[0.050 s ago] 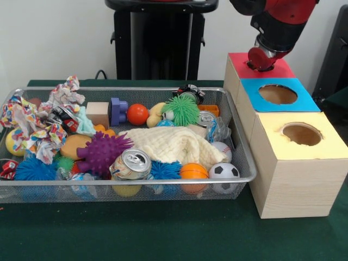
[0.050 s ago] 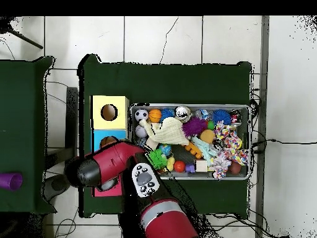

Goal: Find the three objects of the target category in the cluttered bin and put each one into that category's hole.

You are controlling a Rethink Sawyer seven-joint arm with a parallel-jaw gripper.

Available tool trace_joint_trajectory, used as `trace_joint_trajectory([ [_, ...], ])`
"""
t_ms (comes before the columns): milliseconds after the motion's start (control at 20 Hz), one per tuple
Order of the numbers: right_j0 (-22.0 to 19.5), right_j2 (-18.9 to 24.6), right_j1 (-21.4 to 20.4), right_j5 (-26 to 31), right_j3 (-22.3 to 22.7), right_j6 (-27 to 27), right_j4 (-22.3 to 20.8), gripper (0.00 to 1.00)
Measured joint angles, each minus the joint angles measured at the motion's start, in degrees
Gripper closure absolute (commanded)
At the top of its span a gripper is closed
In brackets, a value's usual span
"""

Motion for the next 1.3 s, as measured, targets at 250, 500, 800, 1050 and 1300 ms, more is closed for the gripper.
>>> trace_joint_trajectory([
  [250,0.0,0.0,1.1,-1.8,0.0,0.0,-1.0,1.0],
  [500,-0.3,0.1,1.8,-4.1,0.8,0.0,-2.1,0.0],
  [800,-0.7,0.4,1.7,-4.4,1.1,0.0,-2.1,0.0],
  [1050,-0.7,0.4,1.7,-4.4,1.1,0.0,-2.1,0.0],
  [1300,-0.6,0.3,1.7,-4.4,1.1,0.0,-2.1,0.0],
])
